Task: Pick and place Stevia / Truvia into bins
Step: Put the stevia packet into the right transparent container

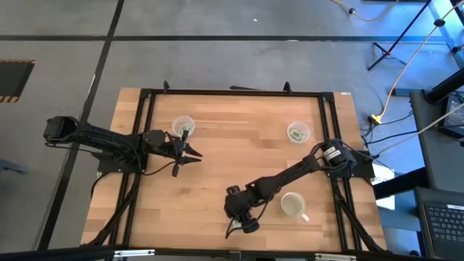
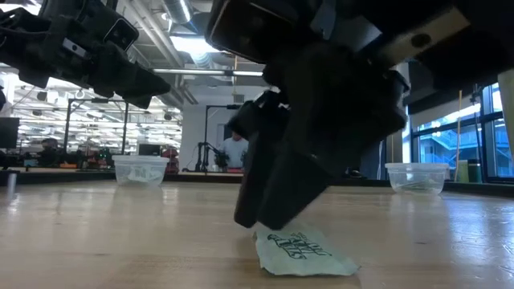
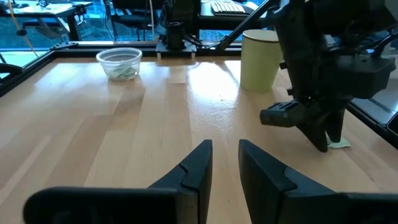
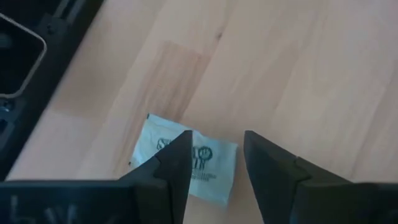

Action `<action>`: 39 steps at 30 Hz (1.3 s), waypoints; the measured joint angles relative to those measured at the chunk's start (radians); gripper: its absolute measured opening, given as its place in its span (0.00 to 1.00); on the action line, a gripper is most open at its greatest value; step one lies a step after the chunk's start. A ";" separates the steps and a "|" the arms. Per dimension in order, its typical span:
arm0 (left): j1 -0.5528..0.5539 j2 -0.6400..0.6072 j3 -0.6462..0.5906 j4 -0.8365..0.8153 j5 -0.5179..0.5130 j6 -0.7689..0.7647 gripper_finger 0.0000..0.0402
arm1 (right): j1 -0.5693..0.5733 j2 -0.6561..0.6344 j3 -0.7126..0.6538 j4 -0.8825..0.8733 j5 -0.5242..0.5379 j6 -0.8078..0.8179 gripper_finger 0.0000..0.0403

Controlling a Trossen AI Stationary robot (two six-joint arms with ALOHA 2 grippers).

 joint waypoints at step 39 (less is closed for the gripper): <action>0.000 0.000 0.000 -0.018 0.000 0.000 0.18 | -0.048 -0.235 -0.083 -0.151 0.109 -0.027 0.00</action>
